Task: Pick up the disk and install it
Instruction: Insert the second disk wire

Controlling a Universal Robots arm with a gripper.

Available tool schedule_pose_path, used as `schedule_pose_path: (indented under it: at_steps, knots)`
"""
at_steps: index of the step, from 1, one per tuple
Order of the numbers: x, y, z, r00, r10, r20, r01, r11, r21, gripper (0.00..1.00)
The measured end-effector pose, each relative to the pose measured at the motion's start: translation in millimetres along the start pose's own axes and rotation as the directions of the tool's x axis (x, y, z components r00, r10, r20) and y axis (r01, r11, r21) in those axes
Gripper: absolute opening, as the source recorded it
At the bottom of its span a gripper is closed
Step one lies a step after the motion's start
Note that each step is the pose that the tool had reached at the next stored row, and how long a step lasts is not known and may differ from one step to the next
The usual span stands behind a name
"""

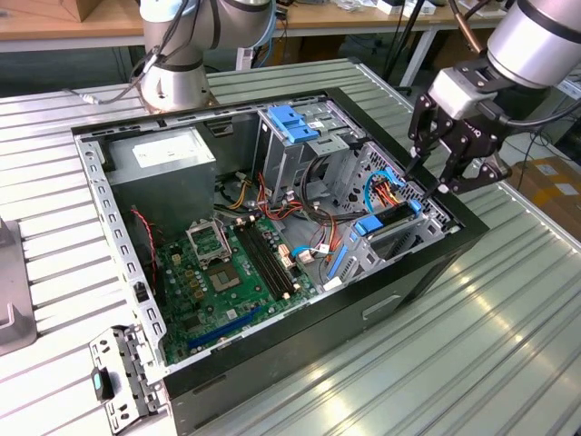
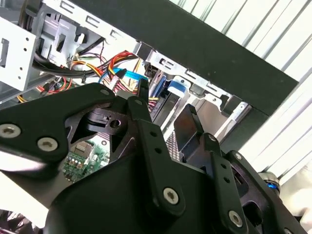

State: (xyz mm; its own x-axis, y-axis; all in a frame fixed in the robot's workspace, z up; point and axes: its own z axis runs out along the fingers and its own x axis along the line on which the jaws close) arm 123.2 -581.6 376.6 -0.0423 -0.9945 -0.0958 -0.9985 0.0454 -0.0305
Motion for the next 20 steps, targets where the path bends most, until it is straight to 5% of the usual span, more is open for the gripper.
schedule_pose_path:
  at_steps: [9,20]
  knots:
    - [0.8,18.9,-0.5,1.0000,0.003,0.0017,-0.003,1.0000,0.0018,0.48]
    - [1.6,24.5,5.9,0.9999,0.003,0.0096,-0.003,1.0000,0.0014,0.48]
